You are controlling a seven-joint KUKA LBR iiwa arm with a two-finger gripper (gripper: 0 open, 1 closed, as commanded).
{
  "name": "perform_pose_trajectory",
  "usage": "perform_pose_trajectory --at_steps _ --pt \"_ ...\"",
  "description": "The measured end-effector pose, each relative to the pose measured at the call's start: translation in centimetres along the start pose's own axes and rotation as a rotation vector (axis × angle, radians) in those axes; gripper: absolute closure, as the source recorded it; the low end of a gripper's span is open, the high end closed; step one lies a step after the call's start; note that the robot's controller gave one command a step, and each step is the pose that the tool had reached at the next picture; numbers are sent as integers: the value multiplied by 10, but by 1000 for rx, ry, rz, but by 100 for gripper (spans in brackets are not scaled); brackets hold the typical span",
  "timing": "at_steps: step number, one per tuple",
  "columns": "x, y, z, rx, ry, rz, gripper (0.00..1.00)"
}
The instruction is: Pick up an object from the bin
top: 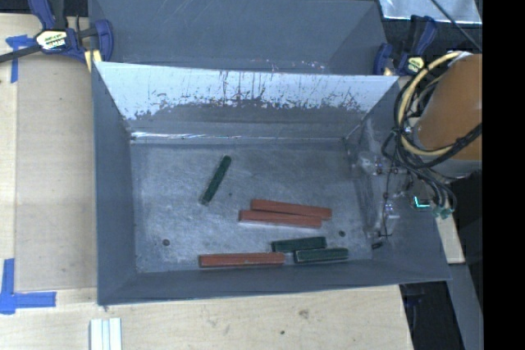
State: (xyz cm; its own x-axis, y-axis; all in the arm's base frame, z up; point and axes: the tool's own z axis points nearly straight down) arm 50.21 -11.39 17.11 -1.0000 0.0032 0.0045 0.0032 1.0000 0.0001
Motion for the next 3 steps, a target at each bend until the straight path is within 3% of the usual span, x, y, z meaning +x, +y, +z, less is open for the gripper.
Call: perform_pose_trajectory --at_steps 1,2,3 --pt "-18 33 102 0 -5 -145 0" --pt "-20 33 100 1 -10 -148 100" --pt "-35 64 -67 4 -15 -516 100"
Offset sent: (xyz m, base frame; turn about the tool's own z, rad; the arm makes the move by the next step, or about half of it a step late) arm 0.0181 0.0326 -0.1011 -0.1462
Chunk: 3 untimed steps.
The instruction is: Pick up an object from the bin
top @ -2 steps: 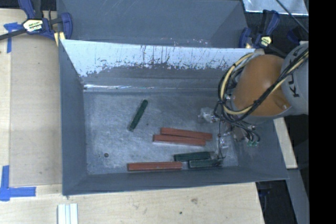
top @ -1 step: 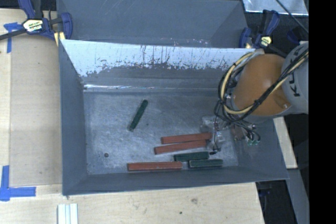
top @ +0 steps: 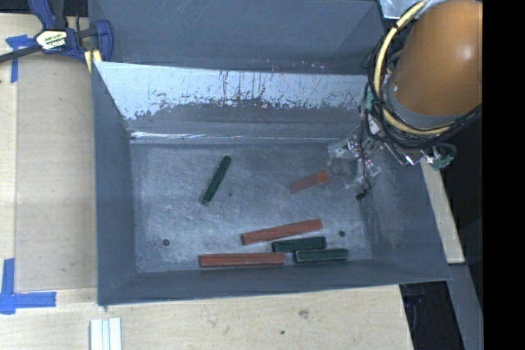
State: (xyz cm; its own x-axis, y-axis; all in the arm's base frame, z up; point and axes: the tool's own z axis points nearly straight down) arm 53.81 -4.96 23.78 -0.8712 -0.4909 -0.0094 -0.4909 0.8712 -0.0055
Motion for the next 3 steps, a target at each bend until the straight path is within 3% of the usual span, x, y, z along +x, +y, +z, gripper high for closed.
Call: perform_pose_trajectory --at_steps 1,2,3 --pt "1 0 3 -4 6 3 0" --pt "-10 36 104 -10 12 -7 0" --pt "-37 50 157 -6 8 -32 0"
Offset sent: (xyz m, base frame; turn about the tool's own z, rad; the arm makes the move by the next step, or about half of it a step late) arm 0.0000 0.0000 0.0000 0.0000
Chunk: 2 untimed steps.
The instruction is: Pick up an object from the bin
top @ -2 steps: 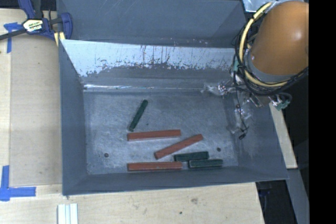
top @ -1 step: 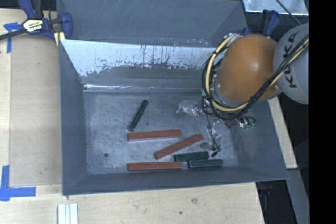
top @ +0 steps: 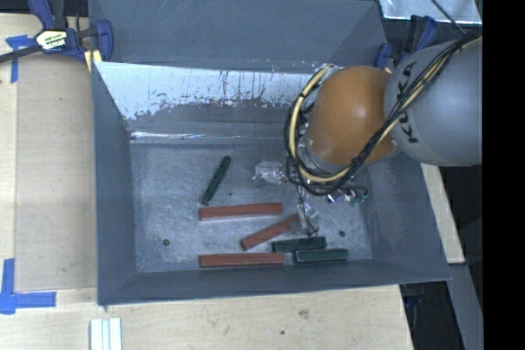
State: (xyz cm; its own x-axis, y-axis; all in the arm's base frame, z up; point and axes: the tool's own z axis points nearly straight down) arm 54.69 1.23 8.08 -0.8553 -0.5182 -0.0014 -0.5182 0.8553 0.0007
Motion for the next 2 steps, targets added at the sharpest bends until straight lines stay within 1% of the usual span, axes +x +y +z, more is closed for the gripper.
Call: perform_pose_trajectory --at_steps 1,2 --pt "-1 -1 -2 2 -3 0 100" --pt "-15 -7 -144 7 -10 -3 100"
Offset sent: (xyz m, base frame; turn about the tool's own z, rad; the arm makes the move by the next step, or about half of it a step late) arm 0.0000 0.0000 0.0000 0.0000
